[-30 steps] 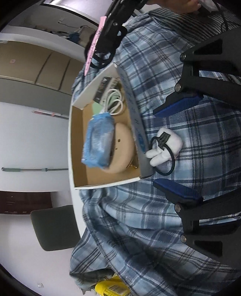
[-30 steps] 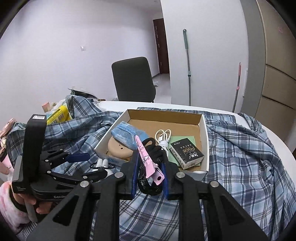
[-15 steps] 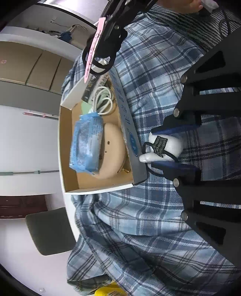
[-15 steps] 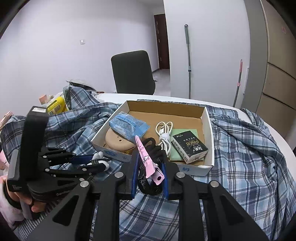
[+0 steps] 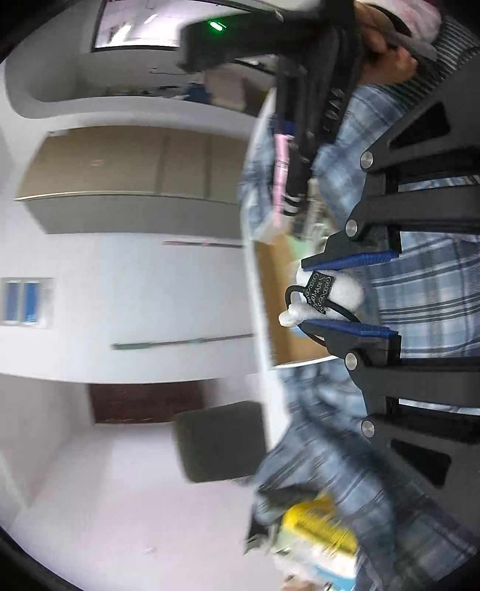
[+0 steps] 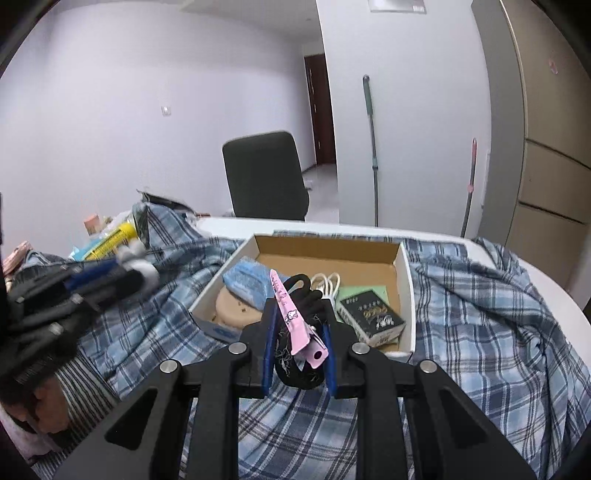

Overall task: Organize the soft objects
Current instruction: 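Drop the rabbit case in the box with the left tool while the right tool drops the clip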

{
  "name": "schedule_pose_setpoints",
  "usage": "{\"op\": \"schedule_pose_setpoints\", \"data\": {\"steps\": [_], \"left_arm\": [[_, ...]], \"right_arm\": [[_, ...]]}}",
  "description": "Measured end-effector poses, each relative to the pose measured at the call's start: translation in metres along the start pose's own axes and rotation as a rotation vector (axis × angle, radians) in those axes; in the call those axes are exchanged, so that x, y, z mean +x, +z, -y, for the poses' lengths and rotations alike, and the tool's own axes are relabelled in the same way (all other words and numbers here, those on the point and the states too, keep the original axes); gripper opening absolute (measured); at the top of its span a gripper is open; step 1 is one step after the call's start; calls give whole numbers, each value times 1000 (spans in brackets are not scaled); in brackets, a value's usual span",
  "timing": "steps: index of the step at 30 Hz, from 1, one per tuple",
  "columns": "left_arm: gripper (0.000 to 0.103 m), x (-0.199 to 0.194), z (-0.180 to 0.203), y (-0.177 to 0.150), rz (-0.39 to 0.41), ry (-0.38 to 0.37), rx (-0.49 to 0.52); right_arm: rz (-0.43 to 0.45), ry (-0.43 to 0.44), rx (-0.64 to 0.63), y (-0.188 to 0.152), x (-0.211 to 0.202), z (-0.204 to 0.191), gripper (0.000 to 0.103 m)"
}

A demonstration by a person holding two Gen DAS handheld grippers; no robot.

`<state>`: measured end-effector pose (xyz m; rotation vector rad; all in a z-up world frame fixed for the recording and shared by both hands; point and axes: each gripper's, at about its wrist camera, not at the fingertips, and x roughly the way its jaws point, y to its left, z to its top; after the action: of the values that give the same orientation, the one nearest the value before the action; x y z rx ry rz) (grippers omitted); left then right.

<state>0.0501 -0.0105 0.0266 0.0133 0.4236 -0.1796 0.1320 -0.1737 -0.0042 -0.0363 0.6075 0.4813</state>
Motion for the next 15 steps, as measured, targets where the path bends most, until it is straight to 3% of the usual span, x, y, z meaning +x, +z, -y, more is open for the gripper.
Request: {"op": "schedule_pose_setpoints", "data": {"steps": [2,7,12,15], "left_arm": [[27,-12,3,8,50,7,7],[27,-19,9,25,87,15,25],[27,-14,10,47,140,27,13],[27,-1,7,65,149,-5,-21]], "right_arm": [[25,6,-1,3,-5,0,20],[66,-2,1,12,-16,0,20],[112,-35,-20,35,-31,5,20],[146,-58,-29,53,-36,11,20]]}}
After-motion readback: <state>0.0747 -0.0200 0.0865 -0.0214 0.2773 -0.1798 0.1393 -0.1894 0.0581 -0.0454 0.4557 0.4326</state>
